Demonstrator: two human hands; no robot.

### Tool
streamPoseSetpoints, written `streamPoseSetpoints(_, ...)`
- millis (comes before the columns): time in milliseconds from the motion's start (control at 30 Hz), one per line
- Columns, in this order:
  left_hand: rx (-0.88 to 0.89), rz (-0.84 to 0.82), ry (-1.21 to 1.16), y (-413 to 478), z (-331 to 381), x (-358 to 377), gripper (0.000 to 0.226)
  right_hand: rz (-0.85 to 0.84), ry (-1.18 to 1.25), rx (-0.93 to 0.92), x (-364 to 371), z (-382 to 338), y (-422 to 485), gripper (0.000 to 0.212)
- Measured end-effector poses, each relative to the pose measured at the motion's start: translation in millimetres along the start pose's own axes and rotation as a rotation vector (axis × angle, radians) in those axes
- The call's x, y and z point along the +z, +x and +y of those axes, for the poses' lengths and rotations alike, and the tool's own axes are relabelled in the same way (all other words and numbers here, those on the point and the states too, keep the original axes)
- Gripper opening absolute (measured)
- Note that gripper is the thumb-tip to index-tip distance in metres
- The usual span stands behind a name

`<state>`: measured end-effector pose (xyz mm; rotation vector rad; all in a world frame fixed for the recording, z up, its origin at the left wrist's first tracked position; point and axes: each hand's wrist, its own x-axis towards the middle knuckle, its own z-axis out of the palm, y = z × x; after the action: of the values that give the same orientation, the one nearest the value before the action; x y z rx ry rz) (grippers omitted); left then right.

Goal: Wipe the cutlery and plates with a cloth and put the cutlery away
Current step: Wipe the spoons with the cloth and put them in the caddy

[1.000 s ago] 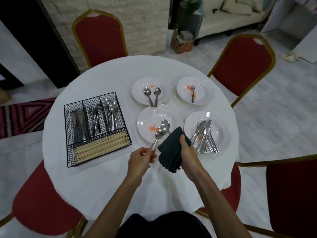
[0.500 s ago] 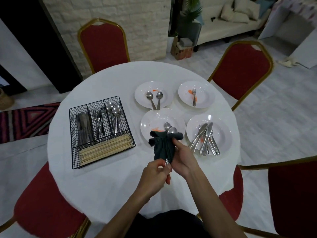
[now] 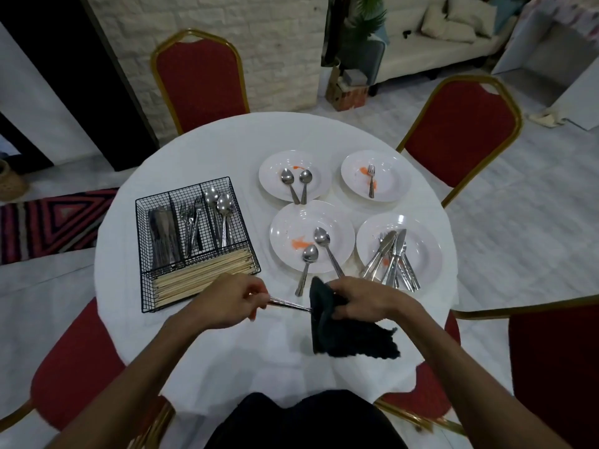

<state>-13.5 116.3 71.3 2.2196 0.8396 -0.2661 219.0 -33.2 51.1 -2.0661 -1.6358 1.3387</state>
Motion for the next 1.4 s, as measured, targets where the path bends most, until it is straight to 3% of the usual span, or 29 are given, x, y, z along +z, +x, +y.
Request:
streamPoseSetpoints(67, 0.033, 0.038, -0.01, 2.1, 2.8, -2.1, 0.022, -0.074, -0.012, -0.037, -1.4, -6.8, -2.7, 0.017)
streamPoseSetpoints(100, 0.041, 0.058, -0.066, 2.9, 3.5, -2.1, 0.021, -0.017, 0.096, -0.041, -2.8, -6.9, -6.2, 0.014)
streamPoseSetpoints(167, 0.037, 0.078, -0.266, 1.8, 5.3, 2.4, 0.02, 0.235, 0.493, -0.015, -2.2, -3.6, -12.3, 0.004)
streamPoseSetpoints(300, -0.026, 0.052, -0.583, -3.2, 18.8, 34.9, 0.022, 0.863, 1.143, 0.221, 24.1, -7.0, 16.2, 0.013)
streamPoseSetpoints(400, -0.11, 0.08, -0.731, -3.3, 35.4, 60.5, 0.023, 1.058, 1.506, 0.366, 47.6, -30.4, 44.2, 0.015)
streamPoseSetpoints(500, -0.151, 0.046, -0.769, -3.8, 43.1, 70.5, 0.025, 0.893, 1.556, 0.336, 60.6, -49.8, 56.6, 0.021)
streamPoseSetpoints(600, -0.141, -0.032, -0.558, -5.6, 25.6, 56.9, 0.023, 0.783, 1.322, 0.299, 56.3, -51.8, 50.0, 0.021)
streamPoseSetpoints(733, -0.198, 0.369, -0.504, 3.8, 2.8, 31.4, 0.02, 0.595, 0.994, 0.273, 56.8, -58.1, 43.3, 0.018)
streamPoseSetpoints(933, -0.224, 0.55, -0.531, 9.8, -17.9, 26.8, 0.021, 0.377, 0.817, 0.187, 77.4, -90.8, 56.4, 0.026)
streamPoseSetpoints(1067, -0.309, 0.748, -0.694, 10.6, -38.8, 11.7, 0.039, 0.276, 0.817, 0.14, 81.2, -94.0, 53.2, 0.019)
streamPoseSetpoints(1100, -0.332, 0.729, -0.799, 12.4, -35.0, 12.7, 0.036, 0.294, 0.817, 0.15, 80.9, -95.3, 57.4, 0.021)
streamPoseSetpoints(1167, -0.395, 0.516, -1.049, 14.2, -22.9, 21.7, 0.024, 0.342, 0.829, 0.18, 79.9, -99.0, 67.4, 0.026)
streamPoseSetpoints(1233, -0.448, 0.363, -1.154, 17.5, -20.1, 28.6, 0.014, 0.344, 0.838, 0.192, 80.5, -99.5, 76.7, 0.027)
streamPoseSetpoints(1400, -0.597, 0.491, -1.221, 59.9, -59.9, 6.5, 0.015, 0.275, 0.753, 0.263, 83.8, -84.1, 84.2, 0.023)
